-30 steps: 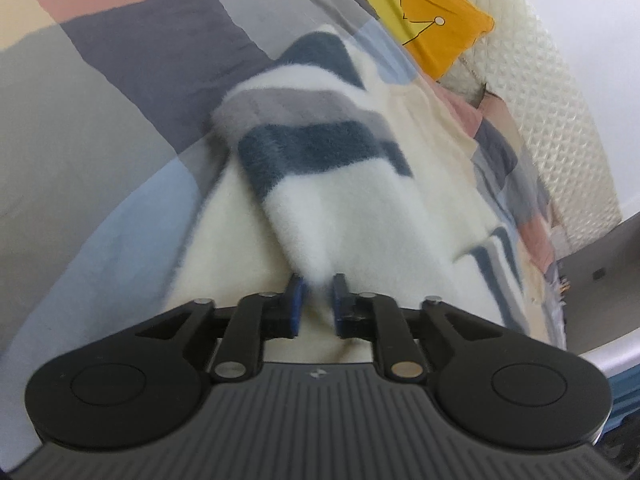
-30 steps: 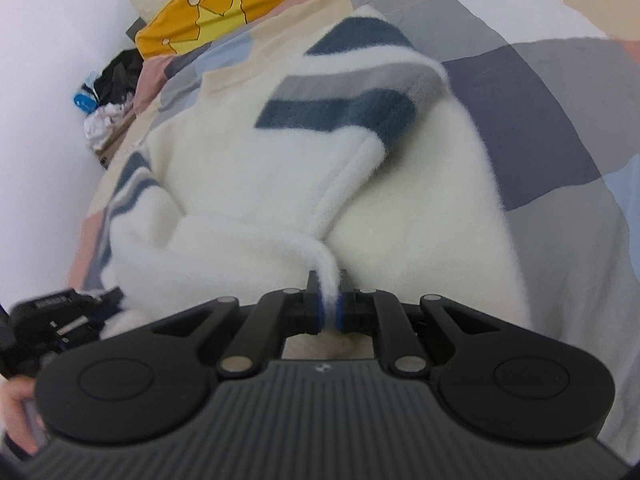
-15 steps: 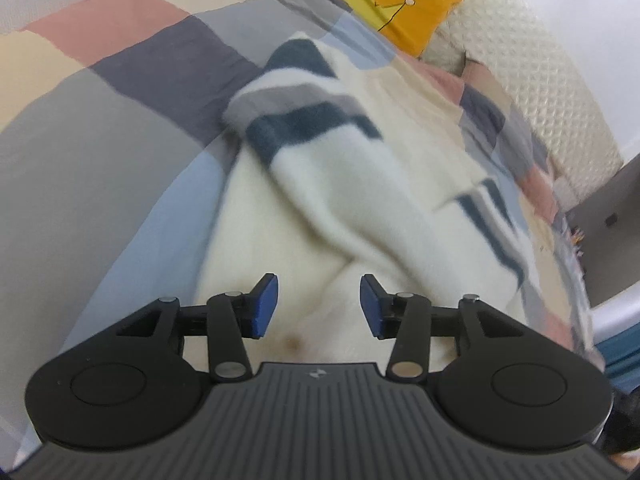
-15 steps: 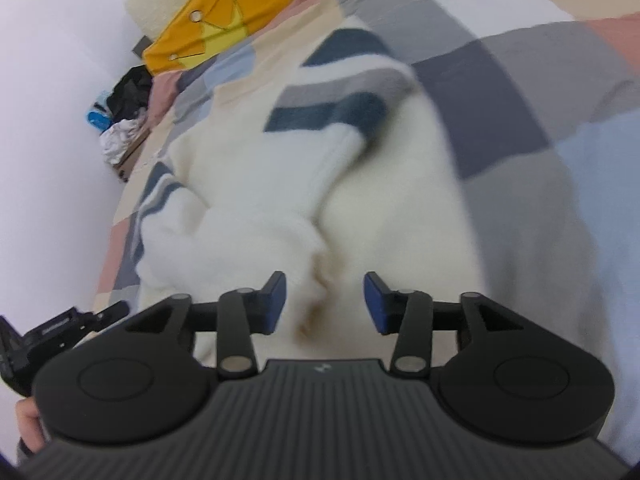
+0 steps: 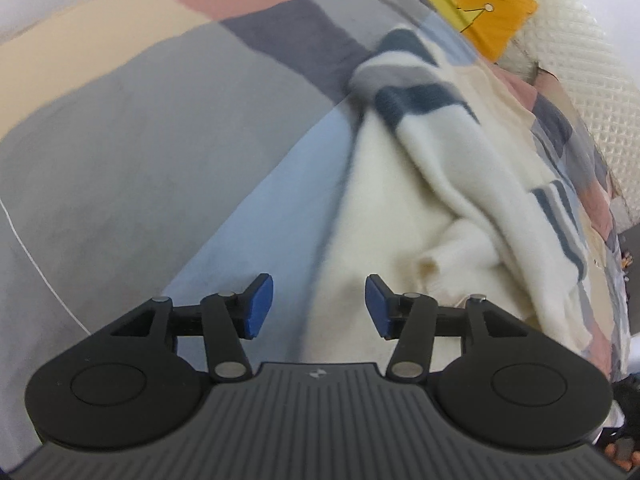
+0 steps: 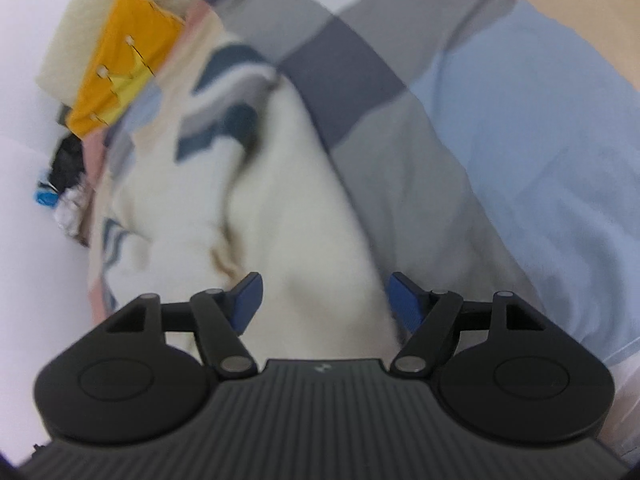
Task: Fold large clothes
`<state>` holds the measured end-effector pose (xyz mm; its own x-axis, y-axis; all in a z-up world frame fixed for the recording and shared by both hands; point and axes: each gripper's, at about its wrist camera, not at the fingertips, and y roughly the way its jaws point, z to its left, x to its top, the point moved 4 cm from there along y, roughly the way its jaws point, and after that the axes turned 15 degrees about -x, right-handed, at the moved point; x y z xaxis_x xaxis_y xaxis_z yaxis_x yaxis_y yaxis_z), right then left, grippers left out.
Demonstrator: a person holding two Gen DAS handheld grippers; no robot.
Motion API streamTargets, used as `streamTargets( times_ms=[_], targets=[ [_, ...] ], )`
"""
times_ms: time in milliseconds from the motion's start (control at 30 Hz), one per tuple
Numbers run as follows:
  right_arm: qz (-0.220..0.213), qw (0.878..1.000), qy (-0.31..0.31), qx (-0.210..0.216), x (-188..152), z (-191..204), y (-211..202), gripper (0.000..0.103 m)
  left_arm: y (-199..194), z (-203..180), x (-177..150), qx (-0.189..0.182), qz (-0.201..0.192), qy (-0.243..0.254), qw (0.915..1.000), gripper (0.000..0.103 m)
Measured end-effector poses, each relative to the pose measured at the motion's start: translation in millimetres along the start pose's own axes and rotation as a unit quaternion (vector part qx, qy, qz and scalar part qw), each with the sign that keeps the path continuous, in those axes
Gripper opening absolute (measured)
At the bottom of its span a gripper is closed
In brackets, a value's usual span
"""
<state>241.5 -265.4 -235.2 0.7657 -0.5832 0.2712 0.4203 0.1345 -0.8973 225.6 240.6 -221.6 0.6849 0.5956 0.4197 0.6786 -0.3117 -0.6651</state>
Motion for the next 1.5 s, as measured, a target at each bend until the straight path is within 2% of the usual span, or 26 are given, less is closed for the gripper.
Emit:
streamTargets(
  times_ms=[133,200,333,500,567,700,733,800,833,867,933,1000,1067,1200,1300,1500],
  targets=[
    [0.046,0.999,0.027,-0.01,-6.0,-5.6,23.0,0.07,4.8,3.1,-4.8,-0.026,0.01,-0.013,0.9995,0.057],
    [0.057,0.998,0.035,-0.008,-10.6,-6.0,29.1,0.07,7.0,-1.4,-8.9,-0.03,0.017,-0.001,0.9994,0.057],
    [0.067,0.998,-0.02,0.0,-29.2,12.2,27.8,0.069,11.8,-11.4,-21.1,-0.037,0.042,0.015,0.9983,0.056],
    [0.088,0.995,-0.056,0.009,-52.1,18.3,17.3,0.057,13.0,-21.4,-40.7,-0.013,0.084,0.028,0.996,0.052],
    [0.104,0.992,-0.069,0.017,-60.2,20.9,12.8,0.046,11.6,-25.8,-48.9,-0.002,0.099,0.028,0.9947,0.05],
    [0.133,0.986,-0.099,0.031,-79.3,25.3,4.1,0.031,10.4,-38.0,-64.5,0.017,0.13,0.049,0.9902,0.047],
    [0.127,0.986,-0.103,0.027,-81.5,26.0,-0.1,0.025,9.0,-36.6,-65.8,0.016,0.135,0.042,0.9898,0.042],
    [0.112,0.988,-0.106,0.024,-82.1,24.4,-8.1,0.021,7.0,-34.7,-68.3,0.008,0.15,0.03,0.9882,0.028],
    [0.107,0.989,-0.103,0.026,-79.5,21.9,-12.4,0.02,4.6,-32.7,-68.5,0.001,0.154,0.021,0.9879,0.015],
    [0.102,0.99,-0.097,0.03,-77.4,20.0,-17.1,0.019,2.4,-31.9,-68.8,-0.007,0.154,0.015,0.9879,0.011],
    [0.088,0.991,-0.086,0.056,-69.0,18.5,-28.9,0.019,-5.4,-30.8,-66.7,-0.023,0.139,0.006,0.99,0.009],
    [0.065,0.992,-0.061,0.095,-55.1,13.5,-44.0,0.018,-18.3,-28.4,-60.8,-0.063,0.104,-0.02,0.9924,0.009],
    [0.053,0.989,-0.042,0.129,-46.5,5.9,-57.0,0.017,-34.1,-25.7,-53.2,-0.102,0.071,-0.046,0.9912,0.009],
    [0.031,0.984,-0.028,0.173,-34.3,1.2,-76.7,0.016,-68.3,-25.9,-37.8,-0.184,0.012,-0.089,0.9788,0.008],
    [0.016,0.979,-0.037,0.2,-31.5,6.3,-94.1,0.016,-93.1,-33.5,-25.3,-0.218,-0.021,-0.098,0.9707,0.008],
    [-0.014,0.968,-0.062,0.243,-20.7,9.2,-135.9,0.016,-131.9,-64.3,-13.6,-0.267,-0.058,-0.086,0.9582,0.007]
  ],
)
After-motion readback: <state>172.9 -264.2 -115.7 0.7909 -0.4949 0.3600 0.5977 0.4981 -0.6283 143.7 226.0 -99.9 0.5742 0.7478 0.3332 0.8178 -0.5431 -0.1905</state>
